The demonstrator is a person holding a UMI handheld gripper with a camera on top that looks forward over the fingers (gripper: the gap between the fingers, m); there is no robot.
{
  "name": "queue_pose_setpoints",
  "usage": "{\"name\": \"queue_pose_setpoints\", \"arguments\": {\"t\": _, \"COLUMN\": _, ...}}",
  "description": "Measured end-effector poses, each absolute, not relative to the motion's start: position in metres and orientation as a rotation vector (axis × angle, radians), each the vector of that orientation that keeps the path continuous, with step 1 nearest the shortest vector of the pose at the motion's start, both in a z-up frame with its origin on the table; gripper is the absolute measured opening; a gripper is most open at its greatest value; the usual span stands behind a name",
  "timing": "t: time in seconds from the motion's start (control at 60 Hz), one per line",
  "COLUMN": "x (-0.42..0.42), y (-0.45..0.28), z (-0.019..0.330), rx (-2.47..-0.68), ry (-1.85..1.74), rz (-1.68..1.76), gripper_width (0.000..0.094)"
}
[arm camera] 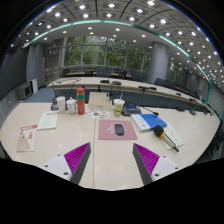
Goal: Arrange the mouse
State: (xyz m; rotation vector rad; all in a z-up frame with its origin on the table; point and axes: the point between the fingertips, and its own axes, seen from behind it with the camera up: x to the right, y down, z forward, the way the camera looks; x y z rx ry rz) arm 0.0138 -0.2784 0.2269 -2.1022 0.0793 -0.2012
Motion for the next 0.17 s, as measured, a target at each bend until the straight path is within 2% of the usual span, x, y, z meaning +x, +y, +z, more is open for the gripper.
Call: {"name": "queue_pose_setpoints", "arguments": {"t": 0.167, "x": 0.0059, "y": -0.2850, "z": 0.2345, "rx": -2.089, "ry": 0.073, "rz": -0.209, "gripper_width": 0.0858}}
